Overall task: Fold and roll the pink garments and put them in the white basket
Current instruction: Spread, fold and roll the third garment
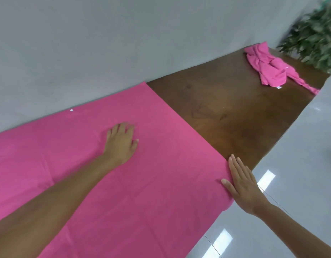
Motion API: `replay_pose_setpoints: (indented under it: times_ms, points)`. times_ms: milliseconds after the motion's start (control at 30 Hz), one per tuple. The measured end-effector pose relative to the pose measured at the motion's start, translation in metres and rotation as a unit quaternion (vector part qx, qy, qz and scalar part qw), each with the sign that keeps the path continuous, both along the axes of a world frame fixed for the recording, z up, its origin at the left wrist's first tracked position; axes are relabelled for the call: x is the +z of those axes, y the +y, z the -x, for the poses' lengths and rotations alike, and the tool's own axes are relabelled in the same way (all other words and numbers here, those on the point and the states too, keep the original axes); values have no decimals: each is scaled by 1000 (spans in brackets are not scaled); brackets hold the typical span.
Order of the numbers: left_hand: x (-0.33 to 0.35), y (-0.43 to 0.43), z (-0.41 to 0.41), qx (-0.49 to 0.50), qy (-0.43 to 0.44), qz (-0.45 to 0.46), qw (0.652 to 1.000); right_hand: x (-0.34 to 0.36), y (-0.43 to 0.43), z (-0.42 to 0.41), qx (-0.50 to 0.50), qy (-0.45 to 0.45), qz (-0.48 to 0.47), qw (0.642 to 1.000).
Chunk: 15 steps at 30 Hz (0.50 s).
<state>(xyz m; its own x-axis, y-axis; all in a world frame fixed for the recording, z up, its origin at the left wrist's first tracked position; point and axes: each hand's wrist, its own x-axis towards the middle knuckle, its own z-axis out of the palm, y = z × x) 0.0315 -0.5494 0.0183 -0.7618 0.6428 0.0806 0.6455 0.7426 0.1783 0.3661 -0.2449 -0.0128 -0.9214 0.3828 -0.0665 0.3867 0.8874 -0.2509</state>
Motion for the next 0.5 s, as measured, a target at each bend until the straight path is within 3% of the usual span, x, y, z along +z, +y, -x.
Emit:
replay_pose_setpoints:
  times_ms: [100,300,500]
  points:
    - [6,53,-11,-95,-14,-13,995,-3,0,0,-9,3,4,1000]
    - [13,145,-20,-190,-64,-23,979,-5,0,1,-15,14,15,1000]
    - [22,195,-21,-207,-118,5,971,0,1,3,-32,15,53,998]
